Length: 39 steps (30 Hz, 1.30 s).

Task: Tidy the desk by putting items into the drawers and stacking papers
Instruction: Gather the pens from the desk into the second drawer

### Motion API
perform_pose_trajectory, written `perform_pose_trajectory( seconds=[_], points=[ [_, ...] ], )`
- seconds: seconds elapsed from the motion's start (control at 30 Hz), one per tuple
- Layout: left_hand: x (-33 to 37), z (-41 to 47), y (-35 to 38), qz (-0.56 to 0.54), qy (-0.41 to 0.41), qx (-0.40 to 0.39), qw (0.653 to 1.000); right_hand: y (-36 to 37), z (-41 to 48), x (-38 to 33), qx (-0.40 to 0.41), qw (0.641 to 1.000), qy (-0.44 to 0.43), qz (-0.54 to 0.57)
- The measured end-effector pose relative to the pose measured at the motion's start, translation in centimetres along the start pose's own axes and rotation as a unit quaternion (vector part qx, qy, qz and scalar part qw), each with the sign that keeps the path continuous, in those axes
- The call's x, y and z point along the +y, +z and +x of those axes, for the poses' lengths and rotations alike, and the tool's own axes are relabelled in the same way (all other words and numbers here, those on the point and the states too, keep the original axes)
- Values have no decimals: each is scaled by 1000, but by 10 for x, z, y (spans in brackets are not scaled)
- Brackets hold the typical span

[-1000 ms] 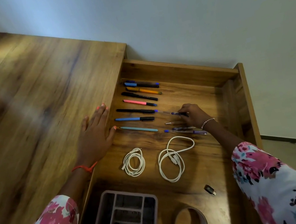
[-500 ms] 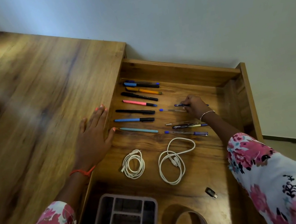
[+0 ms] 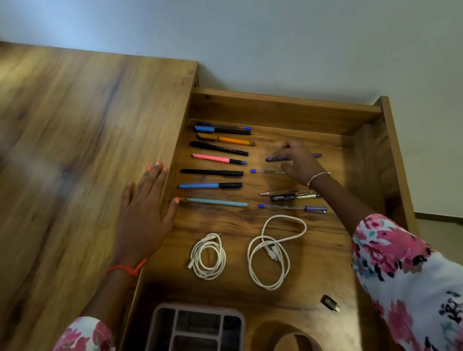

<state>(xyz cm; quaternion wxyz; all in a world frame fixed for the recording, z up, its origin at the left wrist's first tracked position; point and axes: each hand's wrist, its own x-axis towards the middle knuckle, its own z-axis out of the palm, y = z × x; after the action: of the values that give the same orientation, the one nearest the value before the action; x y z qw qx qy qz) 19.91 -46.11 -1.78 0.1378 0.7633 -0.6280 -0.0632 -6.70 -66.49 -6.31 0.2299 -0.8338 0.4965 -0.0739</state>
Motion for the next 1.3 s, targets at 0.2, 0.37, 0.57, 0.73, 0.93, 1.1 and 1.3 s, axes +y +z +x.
perform_pose_trajectory(
  seconds=[0.2, 0.37, 0.57, 0.73, 0.93, 1.1, 1.3],
  points=[
    [0, 0, 1, -1, 1, -2, 1000, -10, -37, 10, -137, 989, -37, -30],
    [0, 0, 0, -1, 5, -2, 1000, 0, -42, 20, -143, 987, -39, -65],
    [1, 0, -1, -9, 4, -1, 1000, 7, -40, 17, -86, 993, -13, -85],
    [1, 0, -1, -5, 4, -1, 1000, 4, -41, 14, -116, 986, -26, -114],
    [0, 0, 0, -3, -1, -6, 1000, -6, -34, 13, -91, 992, -31, -76],
    [-1, 1, 0, 3, 1, -8, 1000, -21, -2, 12, 23, 995, -34, -90],
    [-2, 1, 2, -1, 0, 0, 1000, -16, 29, 23, 1, 978, 38, -206]
  ],
)
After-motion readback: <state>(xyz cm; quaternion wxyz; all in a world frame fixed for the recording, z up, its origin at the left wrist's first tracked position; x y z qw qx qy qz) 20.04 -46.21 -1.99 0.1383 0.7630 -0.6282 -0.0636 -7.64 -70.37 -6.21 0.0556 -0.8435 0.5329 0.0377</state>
